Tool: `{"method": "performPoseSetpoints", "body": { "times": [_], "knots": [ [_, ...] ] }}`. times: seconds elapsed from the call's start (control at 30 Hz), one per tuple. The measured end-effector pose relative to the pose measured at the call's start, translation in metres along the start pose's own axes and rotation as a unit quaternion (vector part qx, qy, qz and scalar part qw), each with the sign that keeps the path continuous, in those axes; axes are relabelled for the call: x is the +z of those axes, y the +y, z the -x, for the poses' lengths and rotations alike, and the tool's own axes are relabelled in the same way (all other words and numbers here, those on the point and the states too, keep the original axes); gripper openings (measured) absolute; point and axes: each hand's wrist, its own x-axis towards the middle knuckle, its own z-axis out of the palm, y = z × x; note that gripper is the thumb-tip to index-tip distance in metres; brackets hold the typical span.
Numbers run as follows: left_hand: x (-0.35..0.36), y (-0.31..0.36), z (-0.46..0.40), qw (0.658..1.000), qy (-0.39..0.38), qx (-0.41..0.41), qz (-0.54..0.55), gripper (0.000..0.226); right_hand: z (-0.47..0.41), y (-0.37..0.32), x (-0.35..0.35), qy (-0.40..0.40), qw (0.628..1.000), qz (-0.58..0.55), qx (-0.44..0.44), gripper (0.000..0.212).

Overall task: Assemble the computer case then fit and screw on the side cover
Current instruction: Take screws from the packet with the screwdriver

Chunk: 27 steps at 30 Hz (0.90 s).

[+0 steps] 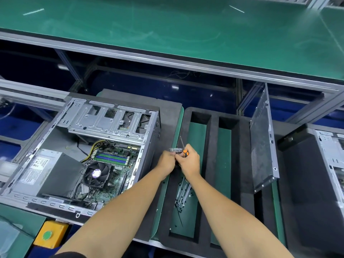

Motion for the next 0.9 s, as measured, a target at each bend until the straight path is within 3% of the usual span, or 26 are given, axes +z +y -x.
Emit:
{"method": "performPoseSetpoints", "body": {
  "times": [0.3, 0.43, 0.63, 0.9],
  "knots": [
    [0.000, 0.001, -0.002, 1.000, 0.000, -0.006, 0.000, 0.037, -0.002, 0.004, -0.003, -0.022, 0.999, -0.023, -0.012, 0.040],
    [0.001, 0.002, 0.002, 1.000, 0.007, -0.016, 0.010, 0.016, -0.002, 0.005, -0.006, -0.019, 0.999, -0.034, -0.011, 0.038],
    [0.000, 0.002, 0.000, 1.000, -0.006, -0.015, 0.001, 0.016, -0.005, 0.004, -0.010, -0.034, 0.999, -0.036, -0.001, 0.037],
    [-0.002, -0.001, -0.006, 0.998, 0.024, -0.041, 0.044, 0.037, -0.009, 0.005, -0.010, -0.049, 0.999, -0.009, -0.002, 0.027]
  ]
}}
